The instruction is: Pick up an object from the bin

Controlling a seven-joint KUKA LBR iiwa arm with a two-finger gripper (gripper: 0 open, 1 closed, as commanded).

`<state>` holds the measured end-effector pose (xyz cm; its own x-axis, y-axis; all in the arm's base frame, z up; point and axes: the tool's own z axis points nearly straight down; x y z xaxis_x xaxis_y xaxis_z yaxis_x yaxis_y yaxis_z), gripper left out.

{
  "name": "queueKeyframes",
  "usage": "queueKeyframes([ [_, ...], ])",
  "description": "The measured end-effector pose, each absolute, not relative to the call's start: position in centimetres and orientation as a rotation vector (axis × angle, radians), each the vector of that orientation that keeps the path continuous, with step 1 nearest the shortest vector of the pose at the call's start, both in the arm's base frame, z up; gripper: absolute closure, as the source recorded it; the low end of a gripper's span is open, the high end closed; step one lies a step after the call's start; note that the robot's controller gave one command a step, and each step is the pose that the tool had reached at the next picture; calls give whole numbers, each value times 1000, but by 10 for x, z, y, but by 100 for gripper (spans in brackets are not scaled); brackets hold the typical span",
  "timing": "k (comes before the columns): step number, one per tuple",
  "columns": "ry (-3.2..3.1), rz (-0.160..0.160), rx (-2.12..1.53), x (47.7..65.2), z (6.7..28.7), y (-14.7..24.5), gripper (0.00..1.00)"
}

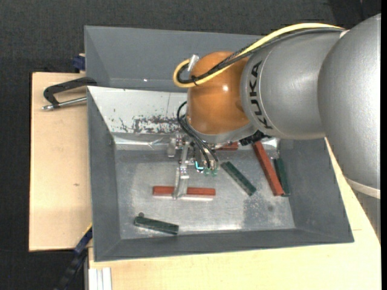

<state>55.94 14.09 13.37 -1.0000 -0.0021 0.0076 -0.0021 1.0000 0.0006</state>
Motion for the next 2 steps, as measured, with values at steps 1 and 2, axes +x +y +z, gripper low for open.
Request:
queueKeyframes([
  [1, -3142, -3, 1, 562, 138, 141, 0],
  [2, -3148, -5, 104, 556, 121, 135, 0],
])
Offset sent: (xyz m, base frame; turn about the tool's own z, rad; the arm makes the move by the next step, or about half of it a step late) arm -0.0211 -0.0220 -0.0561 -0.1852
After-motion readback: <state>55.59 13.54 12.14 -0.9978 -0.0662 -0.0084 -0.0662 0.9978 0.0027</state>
